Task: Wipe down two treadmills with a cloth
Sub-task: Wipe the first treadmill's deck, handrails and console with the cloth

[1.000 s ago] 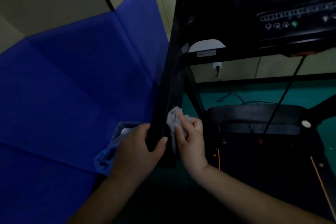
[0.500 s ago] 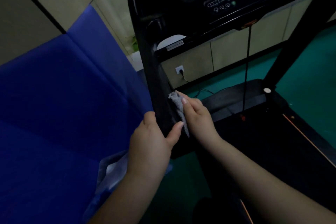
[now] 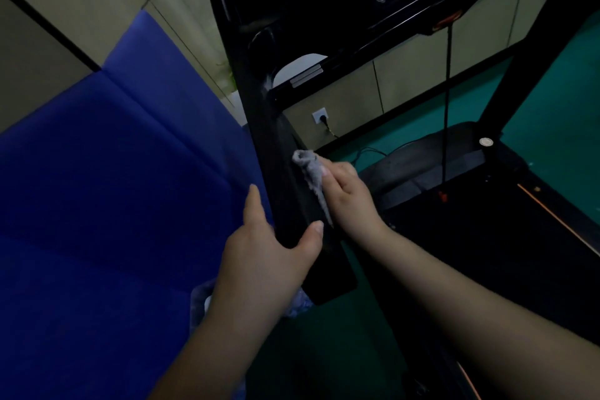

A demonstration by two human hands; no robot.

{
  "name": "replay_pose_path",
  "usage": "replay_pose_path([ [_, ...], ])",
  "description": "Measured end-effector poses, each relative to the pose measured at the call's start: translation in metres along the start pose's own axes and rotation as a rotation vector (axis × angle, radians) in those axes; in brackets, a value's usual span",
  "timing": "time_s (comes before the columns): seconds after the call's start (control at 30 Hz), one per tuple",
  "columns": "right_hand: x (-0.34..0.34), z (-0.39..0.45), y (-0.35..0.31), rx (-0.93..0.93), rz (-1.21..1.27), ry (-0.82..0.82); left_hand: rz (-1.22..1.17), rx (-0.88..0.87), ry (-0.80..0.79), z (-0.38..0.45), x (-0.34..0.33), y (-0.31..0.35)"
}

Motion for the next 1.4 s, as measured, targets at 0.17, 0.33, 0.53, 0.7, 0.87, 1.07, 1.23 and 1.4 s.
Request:
replay_pose_path([
  [0.17,-0.003,-0.038,-0.02,0.175,0.103,-0.016,0.021,0.0,-0.106,0.011,-0.002,0.001],
  [0.33,-0.008,0.039,-0.014,0.094,0.007,0.005,0.125,0.043,-0.09,0.013,0.005,0.005],
  [0.53,-0.005,0.0,-0.001,0.055,0.115,0.036,0.157,0.109,-0.117,0.02,0.006,0.006],
  [0.7,-0.011,0.057,-0.013,0.147,-0.022,-0.003,0.143,0.113,-0.109,0.022,0.004,0.008],
  [0.87,-0.004,0.102,0.03,-0.024,0.021,0.047,0.096,0.159,-0.12,0.022,0.001,0.005],
  [1.07,-0.008,0.065,-0.005,0.147,0.072,0.036,0.059,0.179,-0.142,0.023,-0.003,0.0],
  [1.23,-0.013,0.156,0.006,0.053,0.029,0.011,0.056,0.196,-0.129,0.024,0.0,-0.002],
  [1.4,-0.013,0.118,0.047,-0.119,0.082,0.049,0.034,0.149,-0.132,0.025,-0.002,0.0],
])
Point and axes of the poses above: each hand's wrist, its own z-axis towards the middle knuckle, its own x-axis out of the back of the hand, y = z × x, the point moved 10 cm from there along z, towards the middle knuckle, and after that the axes turned 10 degrees about -y, right-handed, at the moved point
